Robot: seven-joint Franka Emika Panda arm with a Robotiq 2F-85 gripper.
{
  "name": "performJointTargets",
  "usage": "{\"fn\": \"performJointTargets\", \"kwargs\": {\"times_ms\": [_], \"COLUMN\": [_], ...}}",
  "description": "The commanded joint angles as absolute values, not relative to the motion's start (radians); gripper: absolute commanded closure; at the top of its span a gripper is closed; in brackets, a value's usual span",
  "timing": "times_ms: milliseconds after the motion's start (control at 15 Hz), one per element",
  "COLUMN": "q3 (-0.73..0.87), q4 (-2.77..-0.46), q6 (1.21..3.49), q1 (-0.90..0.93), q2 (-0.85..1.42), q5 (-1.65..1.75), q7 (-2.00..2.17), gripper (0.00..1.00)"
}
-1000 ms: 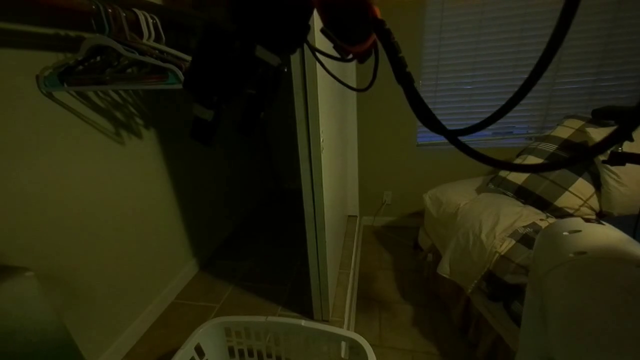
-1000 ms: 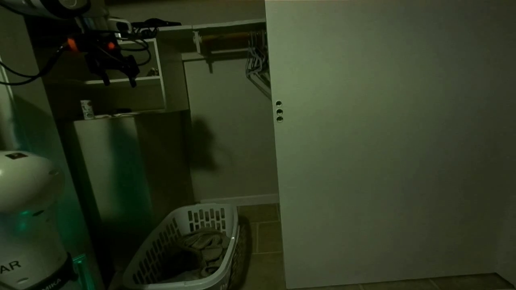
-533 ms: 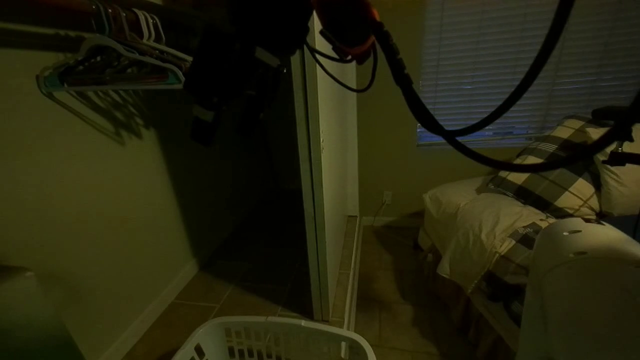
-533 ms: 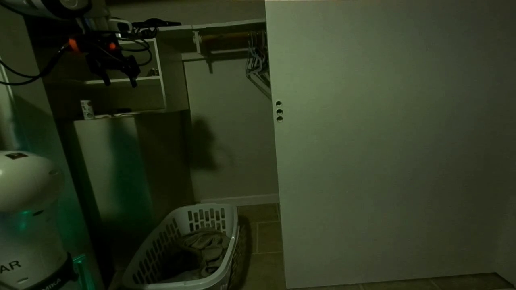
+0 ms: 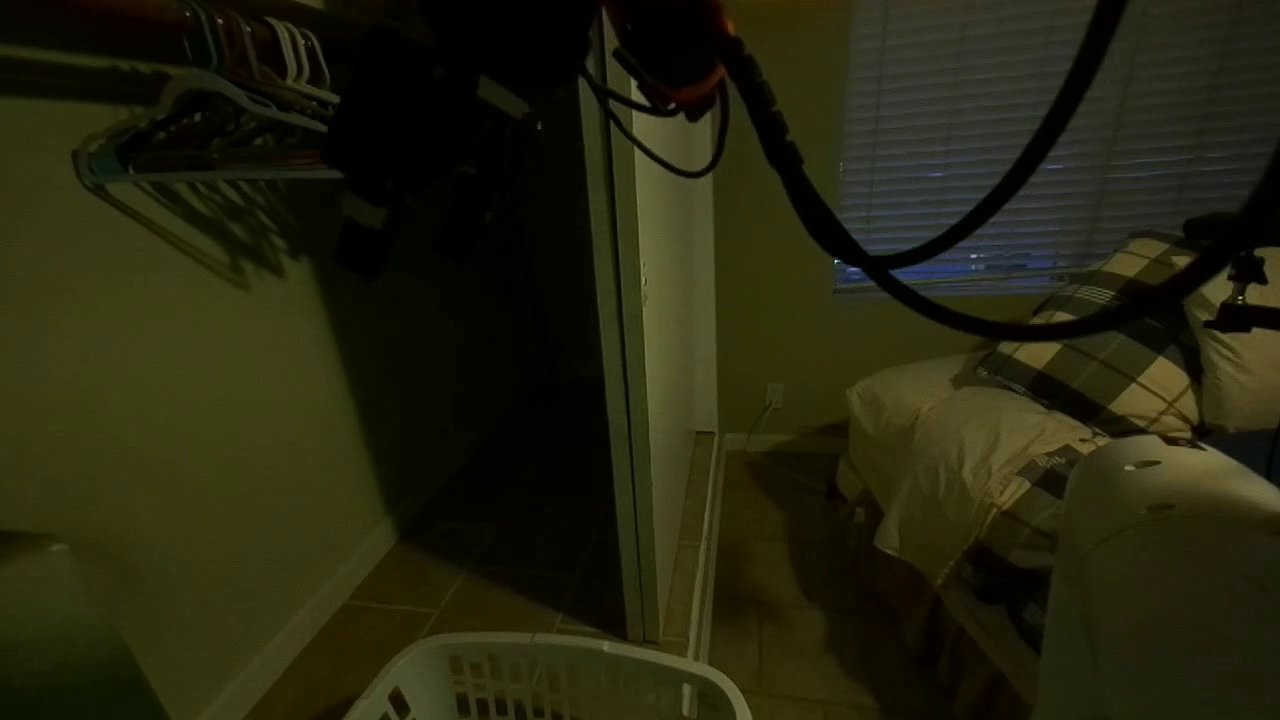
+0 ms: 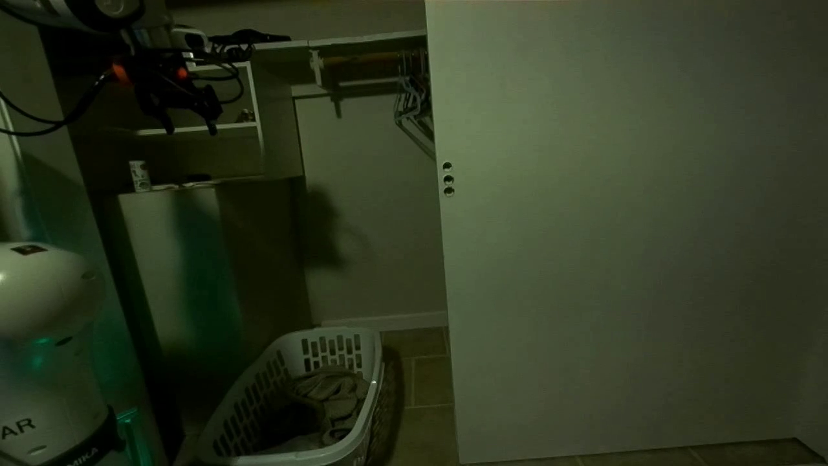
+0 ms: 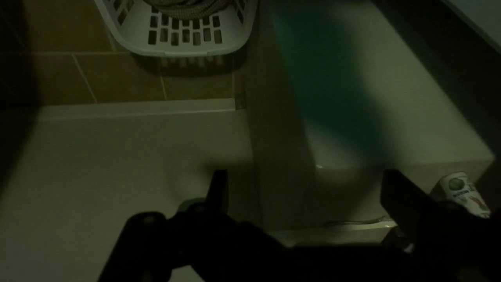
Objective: Remove the black object from the top shelf and put it on the bottom shelf
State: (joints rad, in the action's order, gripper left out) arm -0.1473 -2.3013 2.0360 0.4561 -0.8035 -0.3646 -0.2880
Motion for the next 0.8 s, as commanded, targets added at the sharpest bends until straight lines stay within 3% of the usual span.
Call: {"fn": "performJointTargets", "kwargs": {"times_ms": [0,333,733], "q3": [-0.162,-0.166,-0.207], "q4": [-2.183,-1.97,-1.689], "q6": [2.121,2.23,2.204], "q1": [0.525,0.591,0.592], "q2": [-0.672,-0.463,-0.219], "q5": [-0.428,-0.46,-0.479], "q7": [-0.385,-0.481,-0.498], "gripper": [0.0,0.0,0.0]}}
